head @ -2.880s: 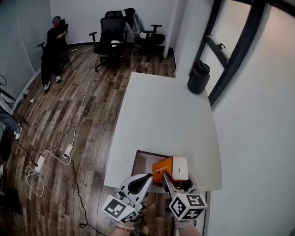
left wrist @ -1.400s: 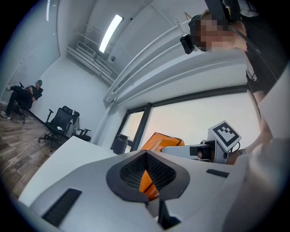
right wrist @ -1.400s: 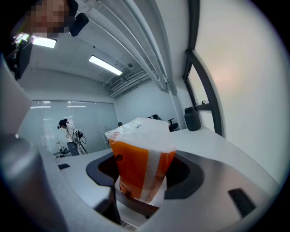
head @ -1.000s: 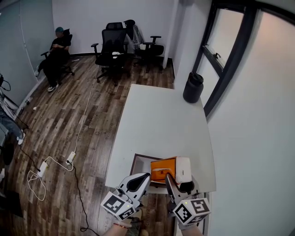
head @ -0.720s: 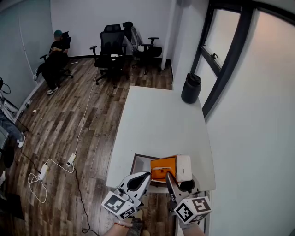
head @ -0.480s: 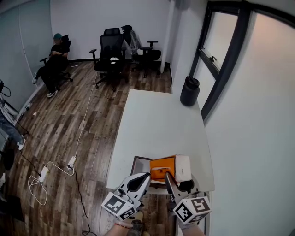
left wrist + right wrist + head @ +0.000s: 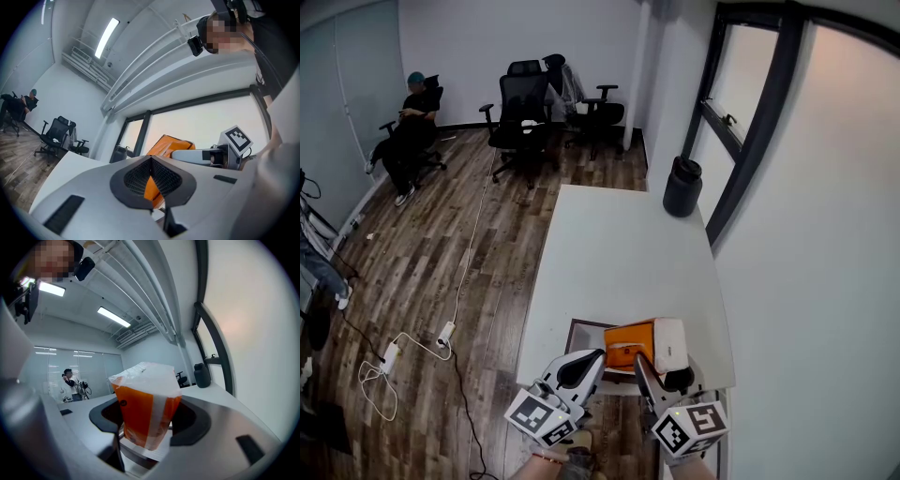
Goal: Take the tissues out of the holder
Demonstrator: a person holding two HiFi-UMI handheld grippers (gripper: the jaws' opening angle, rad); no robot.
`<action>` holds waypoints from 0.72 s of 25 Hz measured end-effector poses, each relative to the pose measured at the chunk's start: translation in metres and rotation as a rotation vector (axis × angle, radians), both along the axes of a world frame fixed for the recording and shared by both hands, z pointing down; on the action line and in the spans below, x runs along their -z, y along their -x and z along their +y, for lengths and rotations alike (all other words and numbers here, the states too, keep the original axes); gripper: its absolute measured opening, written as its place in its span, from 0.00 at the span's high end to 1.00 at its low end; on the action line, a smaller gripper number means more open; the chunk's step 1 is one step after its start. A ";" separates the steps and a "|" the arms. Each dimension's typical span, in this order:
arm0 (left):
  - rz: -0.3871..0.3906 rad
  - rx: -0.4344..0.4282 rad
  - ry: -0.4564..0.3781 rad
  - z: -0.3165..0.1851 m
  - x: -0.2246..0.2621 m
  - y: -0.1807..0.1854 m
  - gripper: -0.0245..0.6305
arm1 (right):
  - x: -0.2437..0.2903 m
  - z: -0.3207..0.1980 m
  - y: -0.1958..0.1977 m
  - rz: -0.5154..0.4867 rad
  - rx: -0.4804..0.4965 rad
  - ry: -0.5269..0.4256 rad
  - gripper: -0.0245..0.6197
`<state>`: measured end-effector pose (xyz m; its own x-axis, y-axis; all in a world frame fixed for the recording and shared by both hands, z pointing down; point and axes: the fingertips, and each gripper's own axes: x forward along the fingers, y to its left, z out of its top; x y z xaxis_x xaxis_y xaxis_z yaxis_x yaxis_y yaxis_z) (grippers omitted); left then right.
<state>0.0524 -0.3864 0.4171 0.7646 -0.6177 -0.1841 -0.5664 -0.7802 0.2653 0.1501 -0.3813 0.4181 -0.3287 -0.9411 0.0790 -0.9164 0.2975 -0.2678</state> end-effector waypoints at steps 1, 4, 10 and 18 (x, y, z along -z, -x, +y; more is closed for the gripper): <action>0.001 -0.001 0.002 0.000 -0.001 0.000 0.96 | 0.000 0.000 0.001 0.002 0.001 0.000 0.54; 0.003 -0.005 0.006 0.001 -0.002 0.000 0.96 | -0.001 0.001 0.003 0.010 -0.001 0.002 0.54; 0.004 -0.019 0.012 0.003 -0.003 -0.004 0.96 | -0.001 0.002 0.005 0.011 -0.008 0.016 0.54; -0.008 -0.031 0.024 0.005 -0.006 -0.001 0.96 | -0.004 0.002 0.009 0.012 -0.004 0.019 0.55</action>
<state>0.0538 -0.3814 0.4235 0.7847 -0.5980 -0.1635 -0.5444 -0.7908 0.2796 0.1416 -0.3790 0.4221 -0.3242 -0.9406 0.1005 -0.9206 0.2893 -0.2622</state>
